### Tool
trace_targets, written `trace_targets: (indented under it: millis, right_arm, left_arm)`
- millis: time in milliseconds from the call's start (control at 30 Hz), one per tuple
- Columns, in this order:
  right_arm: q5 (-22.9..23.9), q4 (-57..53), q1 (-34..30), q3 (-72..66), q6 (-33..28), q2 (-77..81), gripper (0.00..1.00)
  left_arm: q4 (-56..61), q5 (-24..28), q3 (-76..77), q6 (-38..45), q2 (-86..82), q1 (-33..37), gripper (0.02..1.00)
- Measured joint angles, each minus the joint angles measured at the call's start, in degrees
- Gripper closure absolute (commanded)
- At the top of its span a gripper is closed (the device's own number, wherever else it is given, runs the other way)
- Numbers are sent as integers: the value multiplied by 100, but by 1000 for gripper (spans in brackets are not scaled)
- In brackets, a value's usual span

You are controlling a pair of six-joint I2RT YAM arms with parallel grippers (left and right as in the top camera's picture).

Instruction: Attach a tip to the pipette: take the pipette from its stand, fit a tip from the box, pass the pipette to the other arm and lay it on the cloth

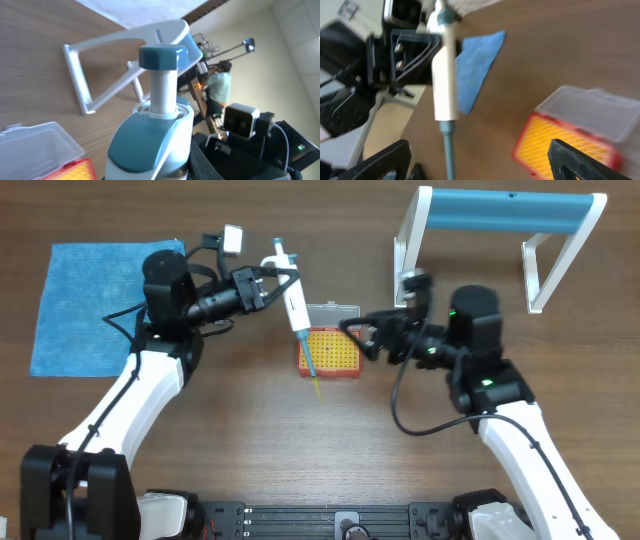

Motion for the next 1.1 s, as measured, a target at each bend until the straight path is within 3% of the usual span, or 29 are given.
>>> trace_targets:
  millis: [67, 167, 300, 467, 700, 933, 1100]
  right_arm:
    - [-13, 0, -308, 0, -42, -39, 104]
    - [-201, -7, -544, 0, -85, -127, 104]
    - [-503, -138, -658, 0, -125, -214, 106]
    - [-603, -192, -656, 0, -122, -214, 106]
    - [-605, -199, -656, 0, -118, -214, 106]
    - [-621, -203, -656, 0, -118, -216, 106]
    - [-625, -225, -656, 0, -70, -219, 106]
  left_arm:
    - [-389, -33, 11, 166, 0, 160, 989]
    - [-1912, -247, 79, 721, -9, 538, 989]
    - [-4555, -1241, 26, 1744, -7, 1294, 991]
    - [-6148, -2291, 201, 2544, -4, 1895, 991]
    - [-8588, -3071, 1950, 4133, -7, 2903, 991]
    - [-9700, -4612, 3497, 5027, 369, 3480, 991]
    - [-9927, -5182, 5112, 5219, 1700, 3556, 989]
